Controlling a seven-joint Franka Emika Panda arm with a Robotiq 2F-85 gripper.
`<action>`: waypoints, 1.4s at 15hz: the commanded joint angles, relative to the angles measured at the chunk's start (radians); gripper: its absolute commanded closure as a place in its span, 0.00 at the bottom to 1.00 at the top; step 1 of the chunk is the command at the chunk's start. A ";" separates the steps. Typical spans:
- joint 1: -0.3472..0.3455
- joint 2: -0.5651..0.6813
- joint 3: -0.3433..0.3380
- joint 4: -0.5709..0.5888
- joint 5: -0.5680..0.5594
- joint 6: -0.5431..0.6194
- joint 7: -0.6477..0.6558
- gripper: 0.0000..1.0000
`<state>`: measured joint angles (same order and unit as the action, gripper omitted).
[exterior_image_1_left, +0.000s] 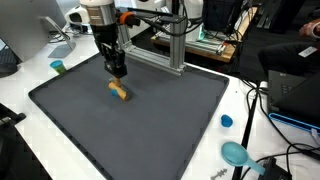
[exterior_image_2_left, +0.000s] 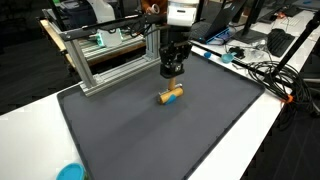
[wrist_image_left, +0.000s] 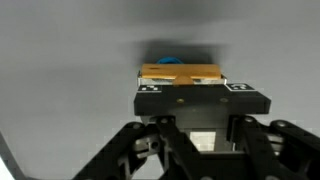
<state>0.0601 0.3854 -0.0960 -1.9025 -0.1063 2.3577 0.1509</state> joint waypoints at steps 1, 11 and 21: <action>-0.020 0.026 -0.003 -0.011 -0.013 0.040 0.030 0.77; 0.023 0.065 -0.098 0.042 -0.127 0.040 0.302 0.77; -0.077 -0.038 -0.061 0.017 0.018 0.035 0.169 0.77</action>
<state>0.0292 0.3981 -0.1959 -1.8725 -0.1473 2.4047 0.4090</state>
